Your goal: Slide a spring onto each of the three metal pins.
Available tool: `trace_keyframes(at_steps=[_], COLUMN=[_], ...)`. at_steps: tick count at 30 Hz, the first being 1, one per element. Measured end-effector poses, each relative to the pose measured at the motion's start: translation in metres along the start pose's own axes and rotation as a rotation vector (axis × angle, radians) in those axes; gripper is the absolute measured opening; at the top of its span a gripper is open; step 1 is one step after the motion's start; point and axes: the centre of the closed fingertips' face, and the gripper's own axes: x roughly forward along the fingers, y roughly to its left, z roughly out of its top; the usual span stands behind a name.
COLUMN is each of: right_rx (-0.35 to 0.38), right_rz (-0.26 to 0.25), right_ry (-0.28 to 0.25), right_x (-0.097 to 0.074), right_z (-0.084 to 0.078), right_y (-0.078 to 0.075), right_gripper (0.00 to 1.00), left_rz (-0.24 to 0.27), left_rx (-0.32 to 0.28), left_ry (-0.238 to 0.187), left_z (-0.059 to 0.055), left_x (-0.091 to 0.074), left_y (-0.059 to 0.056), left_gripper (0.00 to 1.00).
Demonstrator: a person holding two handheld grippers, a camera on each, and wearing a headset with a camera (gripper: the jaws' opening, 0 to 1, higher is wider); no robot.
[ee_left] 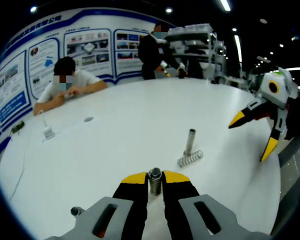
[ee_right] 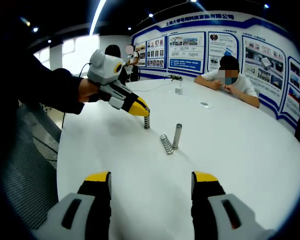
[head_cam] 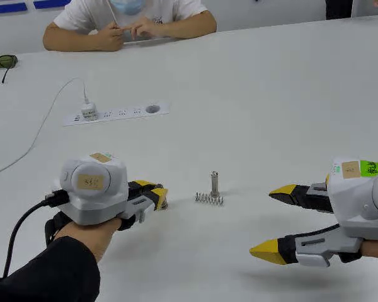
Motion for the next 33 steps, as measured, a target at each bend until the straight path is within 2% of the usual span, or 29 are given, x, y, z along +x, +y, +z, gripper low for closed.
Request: trace_keyframes(at_steps=[10, 33], right_rx=[0.0, 0.002], right_rz=[-0.001, -0.001], right_ry=[-0.001, 0.0], right_x=[-0.0002, 0.0], right_z=[0.0005, -0.0006], right_y=[0.0003, -0.0004], right_gripper=[0.66, 0.66], left_rz=[-0.004, 0.0], left_rx=[0.013, 0.015], left_ry=[0.018, -0.004], left_z=[-0.0027, 0.0057], left_x=[0.0009, -0.0049], left_y=[-0.001, 0.0009], left_gripper=[0.12, 0.24])
